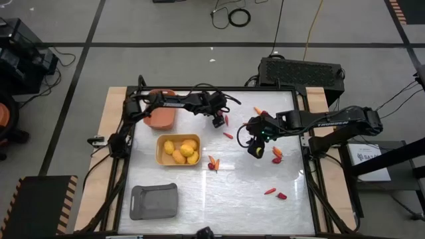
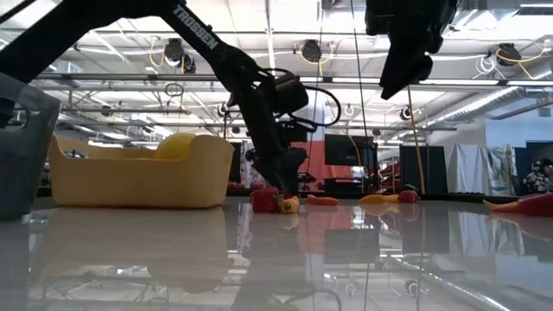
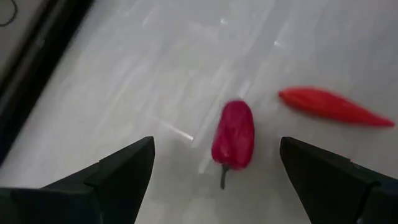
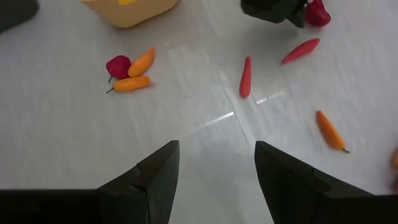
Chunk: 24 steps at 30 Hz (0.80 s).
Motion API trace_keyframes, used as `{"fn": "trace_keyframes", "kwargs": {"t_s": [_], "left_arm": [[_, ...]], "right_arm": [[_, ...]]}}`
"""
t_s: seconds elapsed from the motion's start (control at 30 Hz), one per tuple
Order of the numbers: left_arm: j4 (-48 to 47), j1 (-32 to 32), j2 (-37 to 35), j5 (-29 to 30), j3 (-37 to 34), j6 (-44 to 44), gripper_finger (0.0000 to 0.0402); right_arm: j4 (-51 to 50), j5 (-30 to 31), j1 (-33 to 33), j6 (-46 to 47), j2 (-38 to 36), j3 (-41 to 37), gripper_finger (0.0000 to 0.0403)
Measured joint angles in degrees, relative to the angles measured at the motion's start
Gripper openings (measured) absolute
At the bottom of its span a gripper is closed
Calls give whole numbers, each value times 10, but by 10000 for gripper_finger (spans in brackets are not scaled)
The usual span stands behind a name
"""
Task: Sort produce into baskets
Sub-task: Put the red chili pepper into the orange bin
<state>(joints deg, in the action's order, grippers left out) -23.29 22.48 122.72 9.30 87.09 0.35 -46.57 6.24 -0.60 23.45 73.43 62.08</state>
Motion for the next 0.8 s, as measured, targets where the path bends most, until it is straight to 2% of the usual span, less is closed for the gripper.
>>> {"fn": "trace_keyframes", "kwargs": {"t_s": [0.37, 0.8], "left_arm": [[-17, 30, -1, -33, 1, -49, 350], [-22, 42, -1, -45, 1, -52, 237]], "right_arm": [[1, 0, 2, -33, 0, 0, 201], [0, 0, 2, -33, 0, 0, 201]]}}
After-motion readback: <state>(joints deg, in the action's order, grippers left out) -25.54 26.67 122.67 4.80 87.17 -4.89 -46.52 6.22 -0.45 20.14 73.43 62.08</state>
